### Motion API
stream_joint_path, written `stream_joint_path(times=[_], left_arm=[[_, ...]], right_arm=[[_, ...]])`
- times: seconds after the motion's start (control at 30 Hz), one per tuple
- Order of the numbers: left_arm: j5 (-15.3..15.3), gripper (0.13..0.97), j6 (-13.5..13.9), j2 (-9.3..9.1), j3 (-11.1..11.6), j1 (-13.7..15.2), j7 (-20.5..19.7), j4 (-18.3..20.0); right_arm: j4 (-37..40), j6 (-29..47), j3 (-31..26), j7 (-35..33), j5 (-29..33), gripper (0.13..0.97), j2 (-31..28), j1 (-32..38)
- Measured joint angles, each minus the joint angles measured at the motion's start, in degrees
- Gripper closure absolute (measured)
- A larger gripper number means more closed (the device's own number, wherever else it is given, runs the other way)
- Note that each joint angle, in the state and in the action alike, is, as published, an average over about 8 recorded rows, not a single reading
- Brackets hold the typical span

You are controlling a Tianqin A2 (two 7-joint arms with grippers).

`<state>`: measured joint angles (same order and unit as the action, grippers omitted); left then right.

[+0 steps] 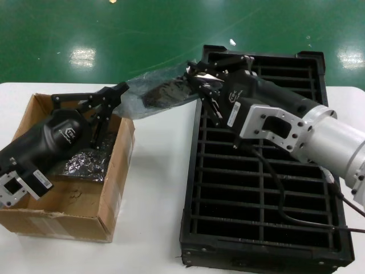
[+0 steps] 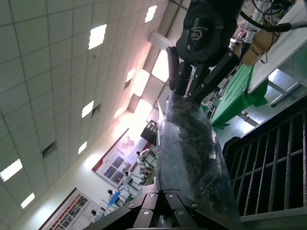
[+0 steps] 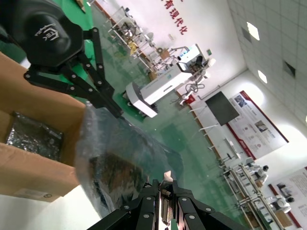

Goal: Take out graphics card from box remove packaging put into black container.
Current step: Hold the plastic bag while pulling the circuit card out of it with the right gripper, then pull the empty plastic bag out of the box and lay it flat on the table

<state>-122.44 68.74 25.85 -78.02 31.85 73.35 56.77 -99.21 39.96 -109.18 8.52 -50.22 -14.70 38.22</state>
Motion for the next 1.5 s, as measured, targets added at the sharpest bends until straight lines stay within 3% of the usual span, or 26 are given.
stream_joint_path(times=[0.5, 0.8, 1.03, 1.5], left_arm=[[-0.12, 0.957, 0.04, -0.30, 0.25, 1.43, 1.28, -1.79], [-0.78, 0.957, -0.02, -0.61, 1.23, 1.77, 2.03, -2.86], [-1.52, 0.957, 0.43, -0.68, 2.19, 1.40, 2.36, -3.67], [-2.44, 0.957, 1.41, -0.81, 3.36, 1.33, 2.84, -5.78]], right_arm=[[-6.28, 2.49, 6.30, 4.71, 6.81, 0.920, 1.30, -3.78], [-13.40, 8.15, 13.15, 9.81, 20.73, 0.920, 7.09, -5.27], [-16.55, 13.32, 14.71, 11.76, 30.61, 0.920, 12.03, -3.50], [-17.09, 20.28, 13.67, 13.19, 33.09, 0.920, 13.69, -0.97]])
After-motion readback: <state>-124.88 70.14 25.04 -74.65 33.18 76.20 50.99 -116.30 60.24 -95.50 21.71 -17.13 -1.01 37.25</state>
